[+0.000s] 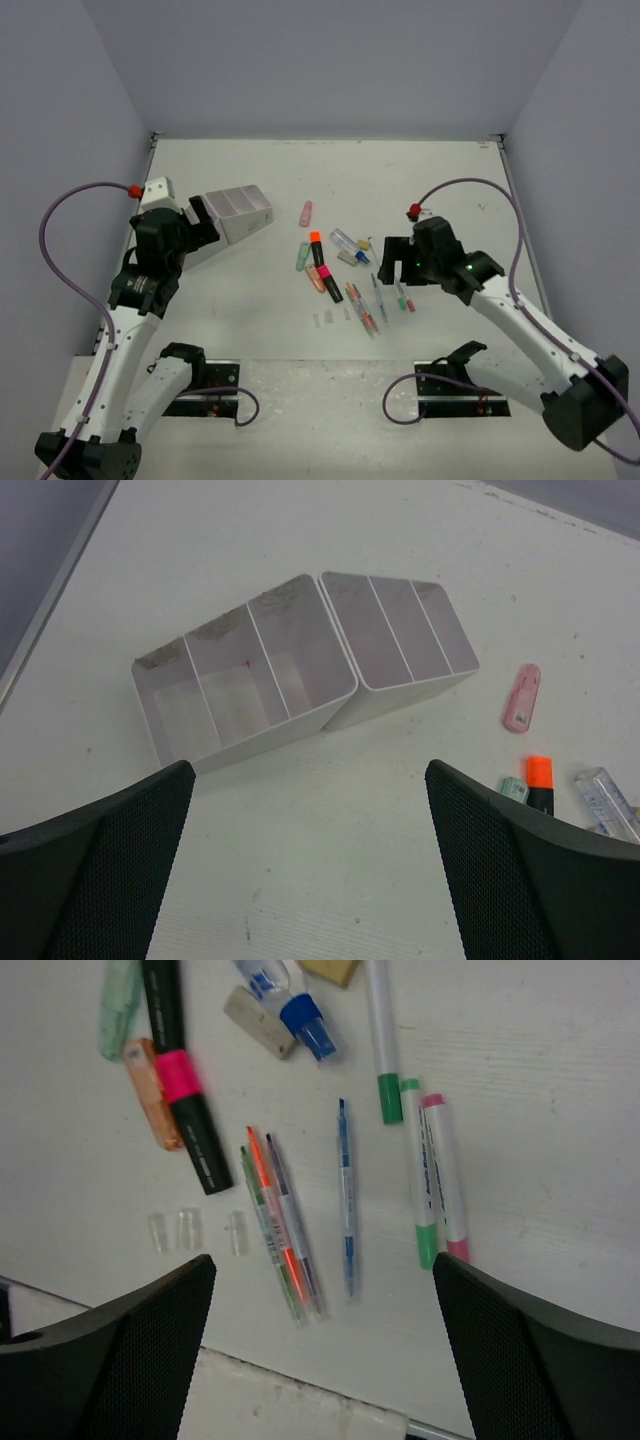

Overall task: Sort the stationery into containers
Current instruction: Pick up the pen from the center of the board.

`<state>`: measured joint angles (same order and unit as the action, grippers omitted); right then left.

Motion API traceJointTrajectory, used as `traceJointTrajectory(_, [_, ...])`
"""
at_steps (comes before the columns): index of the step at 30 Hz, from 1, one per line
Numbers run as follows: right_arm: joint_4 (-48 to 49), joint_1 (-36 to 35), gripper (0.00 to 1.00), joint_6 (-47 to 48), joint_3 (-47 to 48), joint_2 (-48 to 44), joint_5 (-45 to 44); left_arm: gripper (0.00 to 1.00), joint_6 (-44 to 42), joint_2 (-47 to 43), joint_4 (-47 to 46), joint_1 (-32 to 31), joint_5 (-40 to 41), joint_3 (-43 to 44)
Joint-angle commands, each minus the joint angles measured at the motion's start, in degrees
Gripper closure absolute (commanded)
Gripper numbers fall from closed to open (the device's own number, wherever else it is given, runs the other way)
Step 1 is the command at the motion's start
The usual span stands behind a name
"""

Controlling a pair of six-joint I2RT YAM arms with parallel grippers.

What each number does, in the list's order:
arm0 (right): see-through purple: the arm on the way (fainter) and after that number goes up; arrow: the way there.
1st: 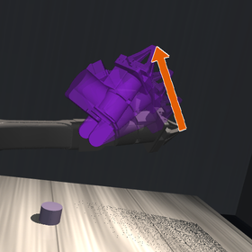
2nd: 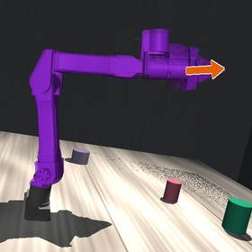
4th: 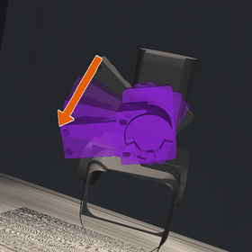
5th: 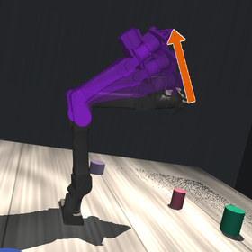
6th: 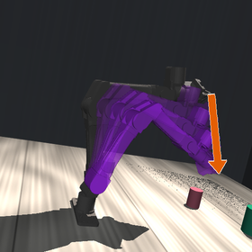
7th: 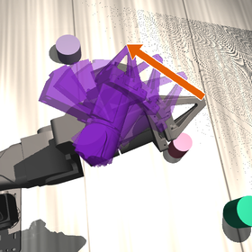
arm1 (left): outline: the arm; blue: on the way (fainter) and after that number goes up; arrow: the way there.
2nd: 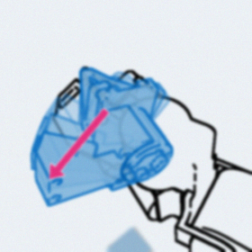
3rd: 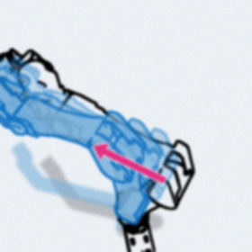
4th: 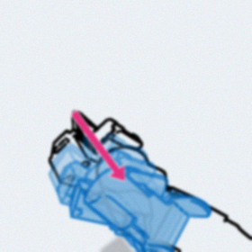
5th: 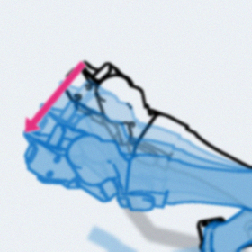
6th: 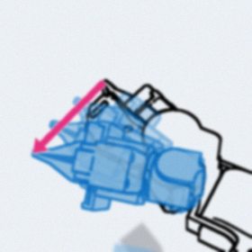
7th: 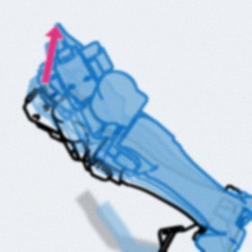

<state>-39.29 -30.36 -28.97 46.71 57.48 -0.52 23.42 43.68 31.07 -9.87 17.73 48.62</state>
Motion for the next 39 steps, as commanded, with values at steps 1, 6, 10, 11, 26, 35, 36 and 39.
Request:
traceJointTrajectory(1, [-0.2,-4.8,0.33,-1.4,3.3,8.4,-9.6,0.0,-0.1,-0.3,-0.8,0.5,-1.8,0.3])
traceJointTrajectory(6, [0.5,-9.6,0.5,-4.0,3.4,16.1,-10.9,0.0,-0.6,0.3,-0.8,0.6,-2.7,0.4])
traceJointTrajectory(10, [2.3,-10.5,0.63,-5.5,1.7,19.2,-9.6,0.0,-0.8,0.0,-1.0,0.5,-3.5,0.3])
traceJointTrajectory(11, [2.9,-10.7,0.64,-5.5,1.2,19.8,-9.5,0.0,-0.9,0.0,-1.0,0.5,-3.6,0.3])
traceJointTrajectory(26, [6.5,-11.3,0.76,-5.7,-0.1,27.4,-9.4,0.0,-1.2,-0.6,-1.2,0.5,-4.0,0.2])
traceJointTrajectory(35, [7.4,-11.4,0.77,-7.4,-0.5,31.6,-7.3,0.0,-1.1,-0.4,-1.0,0.5,-4.3,0.3])
traceJointTrajectory(36, [7.4,-11.4,0.78,-7.6,-0.5,32.2,-7.2,0.0,-1.1,-0.4,-1.0,0.5,-4.4,0.4])
traceJointTrajectory(39, [7.2,-11.4,0.81,-8.4,-0.5,32.6,-7.7,0.0,-0.7,-0.3,-0.8,0.5,-5.0,0.5])
